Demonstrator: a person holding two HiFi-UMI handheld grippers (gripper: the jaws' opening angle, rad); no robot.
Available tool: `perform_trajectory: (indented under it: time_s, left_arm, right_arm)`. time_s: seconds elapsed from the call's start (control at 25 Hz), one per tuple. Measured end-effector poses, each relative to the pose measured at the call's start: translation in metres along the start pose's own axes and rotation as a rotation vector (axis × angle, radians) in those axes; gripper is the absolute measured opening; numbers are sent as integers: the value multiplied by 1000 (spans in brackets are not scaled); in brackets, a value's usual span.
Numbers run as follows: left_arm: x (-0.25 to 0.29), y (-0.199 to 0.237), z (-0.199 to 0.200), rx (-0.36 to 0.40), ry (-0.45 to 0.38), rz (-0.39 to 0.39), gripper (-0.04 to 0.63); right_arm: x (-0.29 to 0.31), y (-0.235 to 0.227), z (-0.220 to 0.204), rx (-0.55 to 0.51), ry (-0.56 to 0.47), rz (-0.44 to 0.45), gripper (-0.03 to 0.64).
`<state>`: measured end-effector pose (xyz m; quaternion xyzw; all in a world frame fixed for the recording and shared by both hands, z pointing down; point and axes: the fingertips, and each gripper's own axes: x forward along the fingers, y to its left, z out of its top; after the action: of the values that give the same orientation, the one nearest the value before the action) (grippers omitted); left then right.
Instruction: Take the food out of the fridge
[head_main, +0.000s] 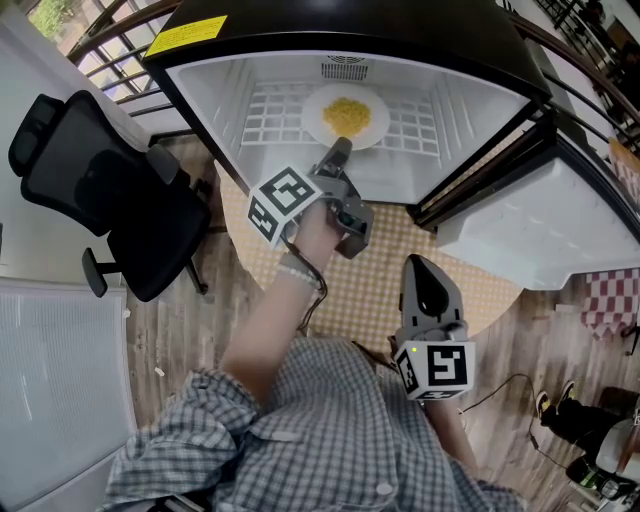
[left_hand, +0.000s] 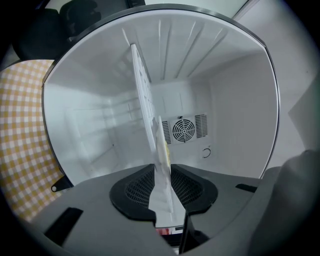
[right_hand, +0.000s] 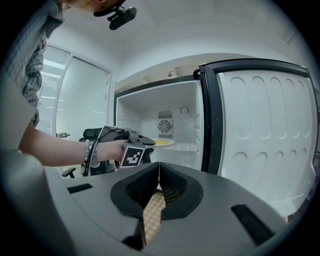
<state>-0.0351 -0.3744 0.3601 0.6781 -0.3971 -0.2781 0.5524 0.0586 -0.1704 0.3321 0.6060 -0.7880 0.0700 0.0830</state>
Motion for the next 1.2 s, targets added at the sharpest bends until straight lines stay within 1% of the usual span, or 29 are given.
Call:
perform_trajectory:
  time_s: [0.24,0.36,0.4,0.44,0.52,0.6,0.72,0.84,0.96,1.12,1.2]
  left_arm:
    - [-1,-1,-1,-12,15,1,89]
    - [-5,-3,-2,7,33,-13,88]
    - [-6,-5,-1,21,40,-19,57]
    - [-8,-6,-1,34,45,-22,43]
    - [-10,-8,0,46,49,-26,43]
    - [-14,-9,0,33,45,-36,41]
    - [-20,-8,0,11,45,-52,41]
    - [-27,-8,0,-10,47,-67,38]
    - [-34,-8,0,-28,52,-79,35]
    - [-42,-7,0,-36,65,-88,31]
    - [-47,-5,-2,-54,75,-91,28]
  right_arm:
    - [2,2,-1,2,0,14,11]
    - [4,4,-1,-15,0,29,11]
    - [5,4,-1,-21,0,33,11]
    - [6,4,-1,-25,0,38,11]
    - [9,3,-2,-19,-1,47,11]
    - [13,1,-3,3,0,55,10]
    - [20,-2,-1,72,-20,88,11]
    - [32,-4,3,211,-54,142,11]
    - [45,-8,5,337,-62,185,11]
    - [64,-9,14,434,-66,251,11]
    - [73,-5,18,463,-72,292,11]
